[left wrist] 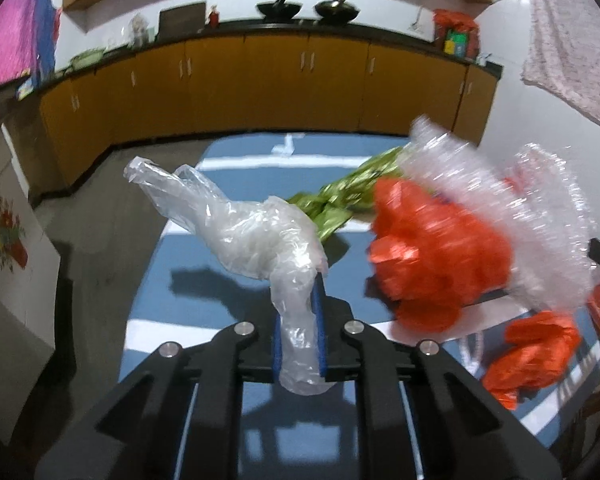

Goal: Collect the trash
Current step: 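Carry both bags over the orange basket and open both grippers to drop them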

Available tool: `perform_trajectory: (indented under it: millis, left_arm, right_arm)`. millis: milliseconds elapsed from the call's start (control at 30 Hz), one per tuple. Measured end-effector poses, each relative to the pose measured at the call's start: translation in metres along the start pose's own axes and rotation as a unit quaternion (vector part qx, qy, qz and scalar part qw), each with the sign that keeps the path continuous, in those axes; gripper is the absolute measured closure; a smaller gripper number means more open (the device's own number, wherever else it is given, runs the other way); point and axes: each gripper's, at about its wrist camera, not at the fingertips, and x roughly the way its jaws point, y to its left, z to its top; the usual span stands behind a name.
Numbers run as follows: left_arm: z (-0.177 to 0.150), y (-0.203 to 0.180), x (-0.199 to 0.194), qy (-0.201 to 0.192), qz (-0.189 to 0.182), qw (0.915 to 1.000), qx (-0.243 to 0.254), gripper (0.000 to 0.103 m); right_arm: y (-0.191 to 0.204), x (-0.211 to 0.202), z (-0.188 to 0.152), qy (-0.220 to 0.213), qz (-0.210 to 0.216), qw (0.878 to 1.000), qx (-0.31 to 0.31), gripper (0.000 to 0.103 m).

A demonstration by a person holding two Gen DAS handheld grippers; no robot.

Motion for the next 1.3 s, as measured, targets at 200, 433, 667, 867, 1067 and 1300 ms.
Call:
perform_trajectory:
  millis: [200,433,667,867,1067,1300]
  left_arm:
    - [0.015,-0.02,-0.043,-0.04,-0.035,0.9983,0.022,0.089]
    - [0.034,-0.067,-0.088,-0.073,-0.091,0.991,0.065,0.089]
    - [0.044,-0.135,-0.106,-0.085,-0.155,0.9777,0.114,0.089]
    - [0.04,-0.209,-0.1,-0.076,-0.212,0.9613,0.158,0.09]
    - [0.032,-0.283,-0.077,-0.058,-0.277,0.9401,0.191,0.09]
    - [0.014,-0.361,-0.047,-0.029,-0.325,0.9157,0.234,0.09]
  right_arm:
    - [-0.008,-0.021,0.004,-0.027,-0.001,1.0,0.006,0.093]
    - [-0.025,-0.052,0.01,-0.066,-0.013,0.998,0.012,0.093]
    - [-0.06,-0.076,0.006,-0.091,-0.048,0.994,0.031,0.094]
    - [-0.107,-0.09,-0.002,-0.1,-0.104,0.988,0.055,0.094]
    - [-0.167,-0.099,-0.012,-0.092,-0.159,0.978,0.098,0.094]
    - [-0.218,-0.092,-0.021,-0.076,-0.178,0.97,0.148,0.094]
